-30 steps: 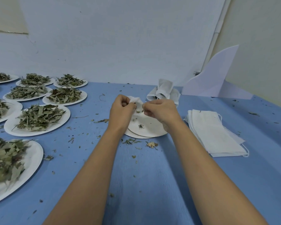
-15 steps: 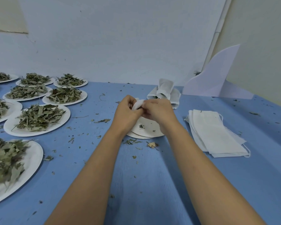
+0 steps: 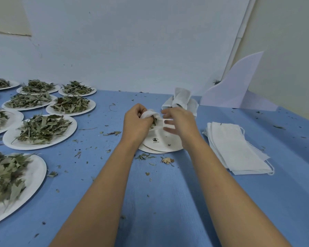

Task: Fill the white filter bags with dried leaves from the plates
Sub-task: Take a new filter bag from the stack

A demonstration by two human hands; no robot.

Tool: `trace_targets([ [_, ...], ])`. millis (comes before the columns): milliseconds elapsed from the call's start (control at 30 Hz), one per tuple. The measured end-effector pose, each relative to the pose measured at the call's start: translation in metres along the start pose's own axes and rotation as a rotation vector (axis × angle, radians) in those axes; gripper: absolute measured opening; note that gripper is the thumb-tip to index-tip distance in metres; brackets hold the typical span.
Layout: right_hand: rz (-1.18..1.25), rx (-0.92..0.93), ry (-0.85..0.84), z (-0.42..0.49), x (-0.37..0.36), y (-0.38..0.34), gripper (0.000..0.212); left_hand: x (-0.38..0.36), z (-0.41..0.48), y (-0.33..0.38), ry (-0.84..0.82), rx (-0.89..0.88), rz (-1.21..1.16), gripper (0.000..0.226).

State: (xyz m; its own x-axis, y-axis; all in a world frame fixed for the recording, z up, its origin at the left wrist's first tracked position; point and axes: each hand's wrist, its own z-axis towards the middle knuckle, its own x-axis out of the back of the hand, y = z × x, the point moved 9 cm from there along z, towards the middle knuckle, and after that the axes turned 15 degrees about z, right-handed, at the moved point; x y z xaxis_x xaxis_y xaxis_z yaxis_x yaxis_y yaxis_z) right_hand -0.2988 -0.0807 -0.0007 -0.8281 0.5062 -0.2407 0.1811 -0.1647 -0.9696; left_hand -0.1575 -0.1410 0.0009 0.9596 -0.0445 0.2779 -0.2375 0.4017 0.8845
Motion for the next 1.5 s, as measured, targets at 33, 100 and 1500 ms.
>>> trace_targets([
  [33,-0.004,-0.073,-0.073,-0.001,-0.006,0.007,0.010,0.001,0.000,0.000,0.005,0.000,-0.005,0.035],
  [100,0.005,-0.120,-0.194,-0.005,-0.019,0.012,0.016,0.003,0.000,0.000,0.031,0.004,-0.017,0.037],
  [1500,-0.067,-0.009,-0.402,-0.016,-0.044,0.013,0.018,0.034,-0.005,-0.014,0.290,0.159,0.389,0.035],
])
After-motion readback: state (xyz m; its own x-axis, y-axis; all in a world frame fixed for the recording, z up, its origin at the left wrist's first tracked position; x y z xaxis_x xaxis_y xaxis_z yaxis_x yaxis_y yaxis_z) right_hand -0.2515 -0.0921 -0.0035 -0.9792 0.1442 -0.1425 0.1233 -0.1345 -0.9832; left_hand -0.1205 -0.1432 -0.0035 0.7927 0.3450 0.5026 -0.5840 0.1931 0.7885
